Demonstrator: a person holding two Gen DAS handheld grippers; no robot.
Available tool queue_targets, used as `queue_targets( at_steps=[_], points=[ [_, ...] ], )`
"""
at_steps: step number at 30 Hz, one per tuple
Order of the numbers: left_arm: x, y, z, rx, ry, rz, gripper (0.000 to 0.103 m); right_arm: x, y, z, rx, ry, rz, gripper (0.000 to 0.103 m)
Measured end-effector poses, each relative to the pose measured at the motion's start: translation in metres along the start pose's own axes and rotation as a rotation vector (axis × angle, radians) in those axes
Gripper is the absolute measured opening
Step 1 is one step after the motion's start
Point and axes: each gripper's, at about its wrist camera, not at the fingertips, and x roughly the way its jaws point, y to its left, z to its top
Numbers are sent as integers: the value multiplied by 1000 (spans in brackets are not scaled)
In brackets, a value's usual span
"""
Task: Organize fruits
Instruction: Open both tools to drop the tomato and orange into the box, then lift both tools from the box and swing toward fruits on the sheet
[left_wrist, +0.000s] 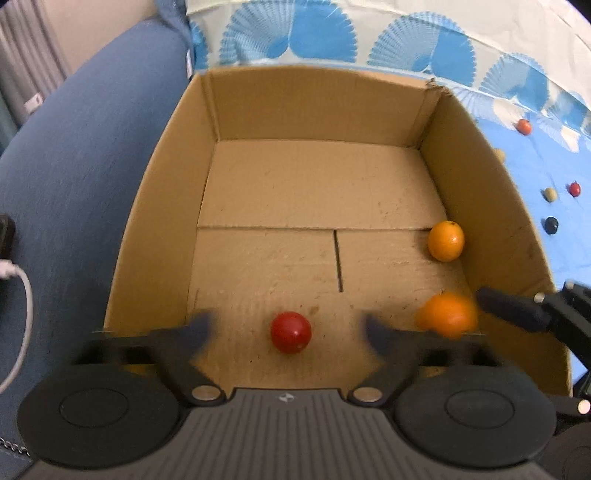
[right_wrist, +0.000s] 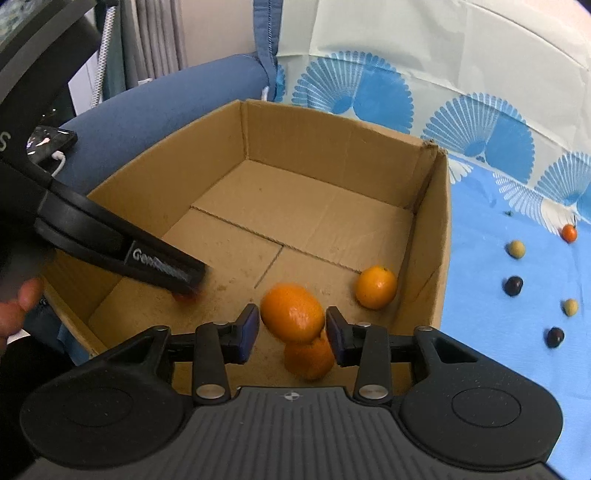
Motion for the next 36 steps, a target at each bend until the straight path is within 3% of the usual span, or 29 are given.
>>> queue_targets(
  at_steps=[1,2,7,15,20,25,31,36],
  points=[
    [-5,-2,-1,6,-32,3,103,-3,1,1,-6,-13,-9,79],
    [-9,-4,0,18,-49,2,103,-6,1,2,-14,-29,-19,84],
    [-28,-14,-4,67,-64,8,103,-31,1,3,-35,-50,-30,96],
    [-83,-18,-31,23,-88,-1,103,-80,-5,-14,111,-16,-28,99],
    [-123,-12,-39,-13,-122,14,103,-121,-3,-17,142,-75,-83,99],
    [-173,-3,-44,-60,-220,-7,103,-166,3,-15,174,-132,-134,100],
    [-223,3,-56,-130,-287,-26,103,-215,17,-20,148,-210,-117,102],
    [-243,1,-70,-121,-300,18,103,-238,23,-31,173,-257,-98,102]
  ],
)
